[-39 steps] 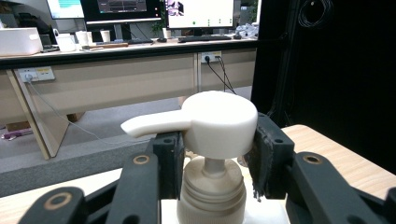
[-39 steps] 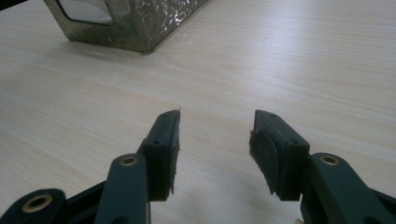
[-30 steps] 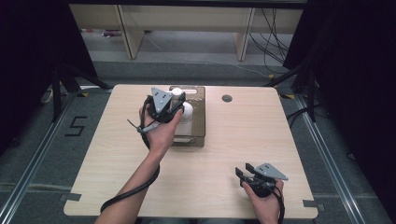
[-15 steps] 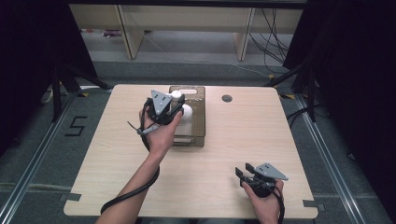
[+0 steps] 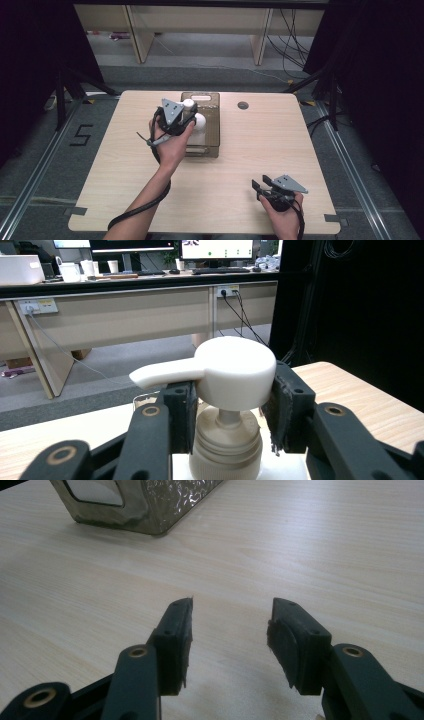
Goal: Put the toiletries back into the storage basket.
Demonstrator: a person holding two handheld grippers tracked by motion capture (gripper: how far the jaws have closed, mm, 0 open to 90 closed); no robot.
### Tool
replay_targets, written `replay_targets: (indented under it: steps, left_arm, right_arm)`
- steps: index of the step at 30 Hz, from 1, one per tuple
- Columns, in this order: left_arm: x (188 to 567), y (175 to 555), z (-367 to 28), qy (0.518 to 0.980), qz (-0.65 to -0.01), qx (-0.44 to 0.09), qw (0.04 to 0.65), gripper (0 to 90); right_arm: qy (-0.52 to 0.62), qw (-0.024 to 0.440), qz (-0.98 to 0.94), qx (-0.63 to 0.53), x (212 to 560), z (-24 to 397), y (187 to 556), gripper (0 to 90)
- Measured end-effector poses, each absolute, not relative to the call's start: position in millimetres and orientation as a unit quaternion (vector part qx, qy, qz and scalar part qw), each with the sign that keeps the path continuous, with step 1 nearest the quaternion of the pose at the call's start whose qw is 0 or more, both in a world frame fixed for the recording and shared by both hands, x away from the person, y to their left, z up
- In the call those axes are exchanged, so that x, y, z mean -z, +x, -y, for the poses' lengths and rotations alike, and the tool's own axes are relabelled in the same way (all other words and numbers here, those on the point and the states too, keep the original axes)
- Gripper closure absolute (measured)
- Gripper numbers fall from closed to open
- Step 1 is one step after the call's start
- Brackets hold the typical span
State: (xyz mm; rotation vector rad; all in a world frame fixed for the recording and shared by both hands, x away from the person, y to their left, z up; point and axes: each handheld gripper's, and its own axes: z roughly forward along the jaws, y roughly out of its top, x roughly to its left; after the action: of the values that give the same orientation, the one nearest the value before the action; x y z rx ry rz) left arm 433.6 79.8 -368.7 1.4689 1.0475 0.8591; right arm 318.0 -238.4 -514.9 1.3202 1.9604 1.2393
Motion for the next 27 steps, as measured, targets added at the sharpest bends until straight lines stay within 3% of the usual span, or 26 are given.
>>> replay_targets:
  steps: [27]
  left_arm:
    - [372.1,434.5,-83.1,0.613,-0.442,-0.365,0.544,57.2]
  right_arm:
    - [0.481,0.232,-0.715,-0.452,514.9,237.8,317.8,52.2]
